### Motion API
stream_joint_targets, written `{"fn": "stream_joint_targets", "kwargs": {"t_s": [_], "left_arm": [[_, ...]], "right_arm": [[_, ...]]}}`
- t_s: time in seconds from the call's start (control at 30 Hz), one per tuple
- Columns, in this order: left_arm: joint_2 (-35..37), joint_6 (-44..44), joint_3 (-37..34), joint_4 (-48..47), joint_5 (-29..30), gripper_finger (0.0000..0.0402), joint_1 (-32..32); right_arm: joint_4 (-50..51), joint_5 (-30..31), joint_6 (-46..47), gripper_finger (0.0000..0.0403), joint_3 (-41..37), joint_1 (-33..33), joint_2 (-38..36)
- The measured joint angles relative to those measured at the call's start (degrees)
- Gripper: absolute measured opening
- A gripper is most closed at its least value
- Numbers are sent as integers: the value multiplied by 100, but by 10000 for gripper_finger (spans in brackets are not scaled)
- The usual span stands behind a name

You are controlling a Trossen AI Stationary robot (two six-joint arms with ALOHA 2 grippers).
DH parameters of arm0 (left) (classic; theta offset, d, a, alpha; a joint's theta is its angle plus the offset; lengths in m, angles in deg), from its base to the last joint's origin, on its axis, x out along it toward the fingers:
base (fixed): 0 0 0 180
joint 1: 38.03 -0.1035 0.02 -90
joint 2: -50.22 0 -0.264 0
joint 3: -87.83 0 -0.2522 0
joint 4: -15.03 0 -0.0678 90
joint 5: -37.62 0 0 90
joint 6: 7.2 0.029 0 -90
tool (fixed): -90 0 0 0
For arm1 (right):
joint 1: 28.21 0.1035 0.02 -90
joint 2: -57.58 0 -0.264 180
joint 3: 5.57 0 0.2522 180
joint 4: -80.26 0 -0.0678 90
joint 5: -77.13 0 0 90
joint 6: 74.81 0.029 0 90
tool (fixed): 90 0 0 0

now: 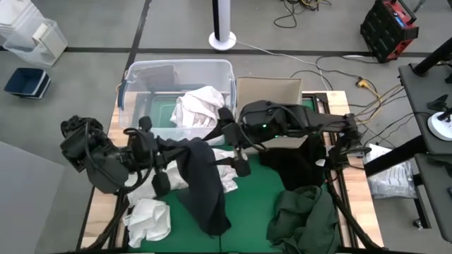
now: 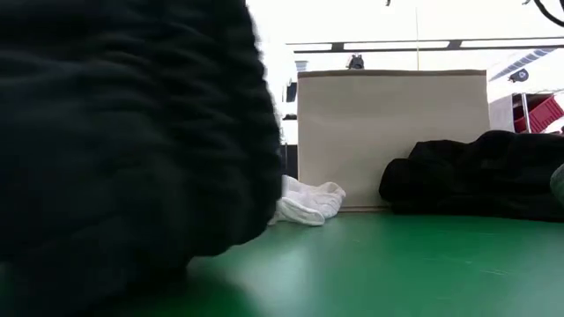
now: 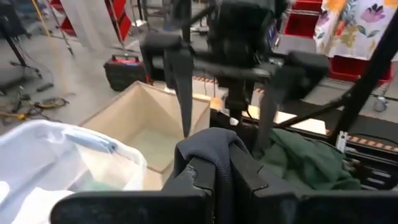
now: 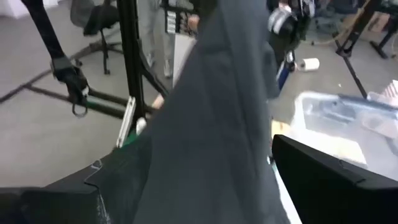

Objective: Sort clothes
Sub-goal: Put the black shorts into the gray laundry bin

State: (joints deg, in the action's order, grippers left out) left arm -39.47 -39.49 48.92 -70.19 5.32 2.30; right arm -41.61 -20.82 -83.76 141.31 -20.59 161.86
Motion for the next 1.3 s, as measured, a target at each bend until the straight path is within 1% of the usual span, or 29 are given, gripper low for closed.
{"fn": "stream_joint_targets", "kwargs": {"t_s": [0.23,0.37,0.47,0.53,0.6,0.67,0.8,0.83,0.87,0.9,0.97,1.1,1.2,1.3], "left_arm": [[-29,1248,-176,1084,105,0,-382],[-112,1576,-148,1301,78,0,-464],[-166,1700,-142,1416,42,0,-466],[-189,1801,-142,1541,28,0,-471],[-199,1921,-142,1654,26,0,-471],[-199,1994,-142,1709,28,0,-471],[-199,1890,-142,1707,209,10,-471],[-197,1868,-142,1709,221,17,-471],[-190,1819,-142,1709,229,24,-471],[-177,1759,-142,1714,233,34,-471],[-144,1658,-141,1714,233,59,-471],[-86,1519,-135,1622,234,120,-471],[-54,1511,-135,1463,232,165,-471],[-20,1598,-135,1297,272,200,-471]], "right_arm": [[-830,-4,296,324,4,-49,418],[-1154,-4,296,325,4,-52,556],[-1299,-11,250,310,4,-66,642],[-1317,-62,187,287,4,-77,678],[-1342,-153,148,251,4,-79,696],[-1344,-155,139,204,4,-81,696],[-1339,-155,79,84,4,-90,688],[-1325,-155,53,50,11,-90,681],[-1295,-155,19,30,19,-90,664],[-1288,-155,8,24,25,-90,660],[-1260,-155,7,17,34,-90,620],[-1115,-155,-6,12,35,-90,507],[-996,-155,-6,11,42,-90,396],[-898,-154,-9,11,42,-90,264]]}}
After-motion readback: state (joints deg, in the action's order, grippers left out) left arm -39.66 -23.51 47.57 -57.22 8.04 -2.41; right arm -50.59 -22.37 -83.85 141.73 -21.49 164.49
